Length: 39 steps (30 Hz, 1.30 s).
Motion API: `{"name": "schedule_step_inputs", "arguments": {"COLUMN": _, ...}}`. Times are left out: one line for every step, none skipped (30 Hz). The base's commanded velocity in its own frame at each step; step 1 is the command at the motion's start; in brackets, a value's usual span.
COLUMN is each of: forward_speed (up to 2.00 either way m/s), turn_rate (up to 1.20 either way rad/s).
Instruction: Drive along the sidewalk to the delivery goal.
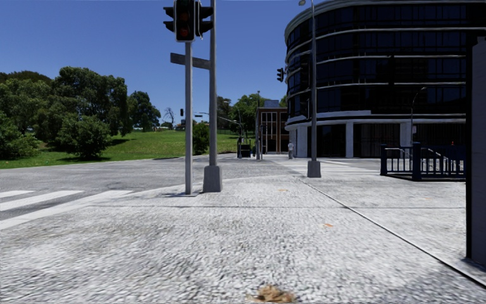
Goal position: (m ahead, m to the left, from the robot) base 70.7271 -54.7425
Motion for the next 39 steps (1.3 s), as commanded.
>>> {"name": "schedule_step_inputs", "arguments": {"forward_speed": 2.0, "turn_rate": 0.0}}
{"name": "schedule_step_inputs", "arguments": {"forward_speed": 2.0, "turn_rate": 0.0}}
{"name": "schedule_step_inputs", "arguments": {"forward_speed": 2.0, "turn_rate": 0.0}}
{"name": "schedule_step_inputs", "arguments": {"forward_speed": 2.0, "turn_rate": 0.0}}
{"name": "schedule_step_inputs", "arguments": {"forward_speed": 2.0, "turn_rate": 0.0}}
{"name": "schedule_step_inputs", "arguments": {"forward_speed": 2.0, "turn_rate": 0.0}}
{"name": "schedule_step_inputs", "arguments": {"forward_speed": 2.0, "turn_rate": 0.0}}
{"name": "schedule_step_inputs", "arguments": {"forward_speed": 2.0, "turn_rate": 0.0}}
{"name": "schedule_step_inputs", "arguments": {"forward_speed": 2.0, "turn_rate": 0.0}}
{"name": "schedule_step_inputs", "arguments": {"forward_speed": 2.0, "turn_rate": 0.0}}
{"name": "schedule_step_inputs", "arguments": {"forward_speed": 2.0, "turn_rate": 0.0}}
{"name": "schedule_step_inputs", "arguments": {"forward_speed": 2.0, "turn_rate": 0.0}}
{"name": "schedule_step_inputs", "arguments": {"forward_speed": 2.0, "turn_rate": 0.0}}
{"name": "schedule_step_inputs", "arguments": {"forward_speed": 2.0, "turn_rate": 0.0}}
{"name": "schedule_step_inputs", "arguments": {"forward_speed": 2.0, "turn_rate": 0.0}}
{"name": "schedule_step_inputs", "arguments": {"forward_speed": 2.0, "turn_rate": 0.0}}
{"name": "schedule_step_inputs", "arguments": {"forward_speed": 2.0, "turn_rate": 0.0}}
{"name": "schedule_step_inputs", "arguments": {"forward_speed": 2.0, "turn_rate": 0.0}}
{"name": "schedule_step_inputs", "arguments": {"forward_speed": 2.0, "turn_rate": 0.0}}
{"name": "schedule_step_inputs", "arguments": {"forward_speed": 2.0, "turn_rate": -0.32}}
{"name": "schedule_step_inputs", "arguments": {"forward_speed": 2.0, "turn_rate": -0.85}}
{"name": "schedule_step_inputs", "arguments": {"forward_speed": 2.0, "turn_rate": -1.03}}
{"name": "schedule_step_inputs", "arguments": {"forward_speed": 2.0, "turn_rate": -1.13}}
{"name": "schedule_step_inputs", "arguments": {"forward_speed": 2.0, "turn_rate": -1.13}}
{"name": "schedule_step_inputs", "arguments": {"forward_speed": 2.0, "turn_rate": -1.2}}
{"name": "schedule_step_inputs", "arguments": {"forward_speed": 2.0, "turn_rate": -1.2}}
{"name": "schedule_step_inputs", "arguments": {"forward_speed": 2.0, "turn_rate": -1.2}}
{"name": "schedule_step_inputs", "arguments": {"forward_speed": 2.0, "turn_rate": -1.2}}
{"name": "schedule_step_inputs", "arguments": {"forward_speed": 2.0, "turn_rate": -1.2}}
{"name": "schedule_step_inputs", "arguments": {"forward_speed": 2.0, "turn_rate": -1.2}}
{"name": "schedule_step_inputs", "arguments": {"forward_speed": 2.0, "turn_rate": -1.2}}
{"name": "schedule_step_inputs", "arguments": {"forward_speed": 2.0, "turn_rate": -1.2}}
{"name": "schedule_step_inputs", "arguments": {"forward_speed": 2.0, "turn_rate": -1.2}}
{"name": "schedule_step_inputs", "arguments": {"forward_speed": 2.0, "turn_rate": -1.2}}
{"name": "schedule_step_inputs", "arguments": {"forward_speed": 2.0, "turn_rate": -1.2}}
{"name": "schedule_step_inputs", "arguments": {"forward_speed": 2.0, "turn_rate": -1.2}}
{"name": "schedule_step_inputs", "arguments": {"forward_speed": 2.0, "turn_rate": -1.2}}
{"name": "schedule_step_inputs", "arguments": {"forward_speed": 2.0, "turn_rate": -1.2}}
{"name": "schedule_step_inputs", "arguments": {"forward_speed": 2.0, "turn_rate": -0.24}}
